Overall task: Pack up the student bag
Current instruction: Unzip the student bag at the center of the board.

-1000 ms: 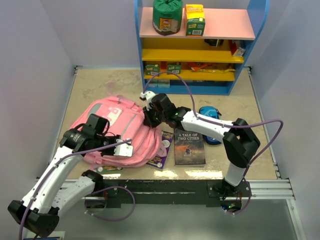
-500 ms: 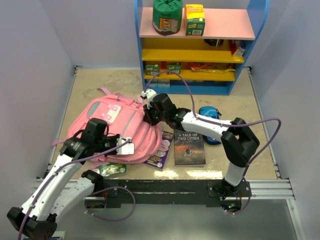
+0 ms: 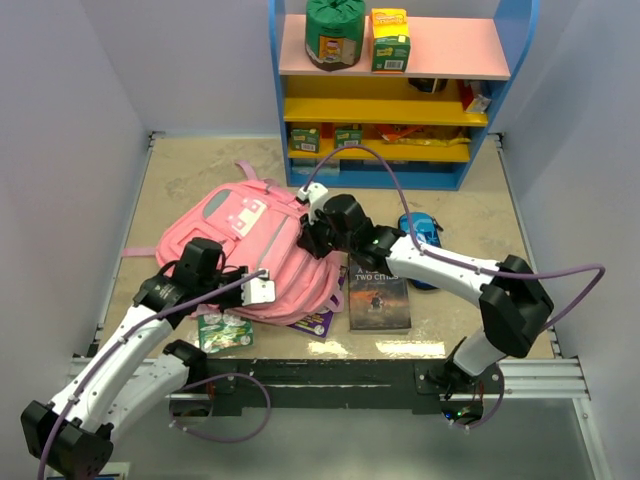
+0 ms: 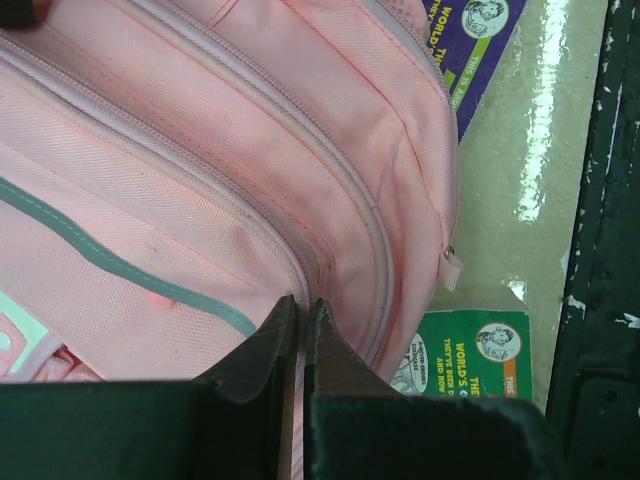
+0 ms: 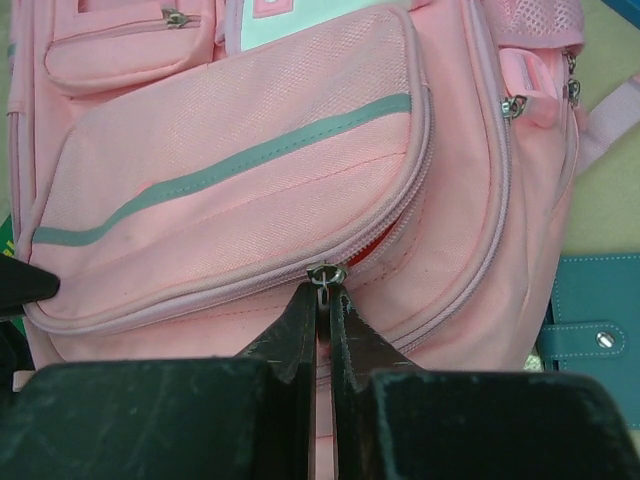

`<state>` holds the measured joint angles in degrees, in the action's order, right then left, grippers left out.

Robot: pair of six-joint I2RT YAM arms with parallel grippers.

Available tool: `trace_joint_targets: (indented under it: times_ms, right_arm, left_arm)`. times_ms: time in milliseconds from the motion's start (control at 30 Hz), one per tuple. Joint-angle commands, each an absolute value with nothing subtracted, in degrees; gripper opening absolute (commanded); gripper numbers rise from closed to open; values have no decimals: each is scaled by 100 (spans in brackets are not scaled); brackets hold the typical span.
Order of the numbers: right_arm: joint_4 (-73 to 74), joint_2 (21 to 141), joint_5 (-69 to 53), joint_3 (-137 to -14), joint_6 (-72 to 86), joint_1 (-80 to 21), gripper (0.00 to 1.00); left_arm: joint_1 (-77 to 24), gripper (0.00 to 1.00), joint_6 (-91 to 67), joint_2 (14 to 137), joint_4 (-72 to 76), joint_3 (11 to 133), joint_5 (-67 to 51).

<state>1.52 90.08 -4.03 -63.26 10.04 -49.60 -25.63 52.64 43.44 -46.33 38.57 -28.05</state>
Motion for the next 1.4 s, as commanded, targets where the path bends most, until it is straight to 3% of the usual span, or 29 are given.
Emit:
trace_joint_targets:
  times_ms: [0, 533, 1000, 1033, 1067, 1167, 1367]
  right_arm:
    - [-18, 8842, -826, -6258, 1133, -5194, 0]
    - [26, 8903, -536, -6056, 1810, -6178, 0]
    - [-905, 8947, -334, -5722, 2689, -6838, 0]
    - [-975, 8965, -290, -5704, 2707, -6855, 0]
    - [-967, 8982, -229, -5687, 2724, -6855, 0]
    - [-984, 8921, -18, -5564, 2716, -6855, 0]
    - [-1291, 8991, 9, -5449, 2663, -6855, 4]
  left_arm:
    - [-2575, 0, 4922, 4377, -3850, 3779, -2733]
    - [-2584, 0, 3912, 4421, -3288, 3920, -2962]
    - [-2610, 1, 2681, 4456, -2461, 3788, -3155]
    - [-2619, 8, 2681, 4456, -2496, 3840, -3268]
    - [-2610, 34, 2759, 4465, -2557, 3867, -3348]
    - [-2610, 57, 3013, 4526, -3013, 4077, -3542]
    - [-2610, 61, 2840, 4649, -3322, 4544, -3524]
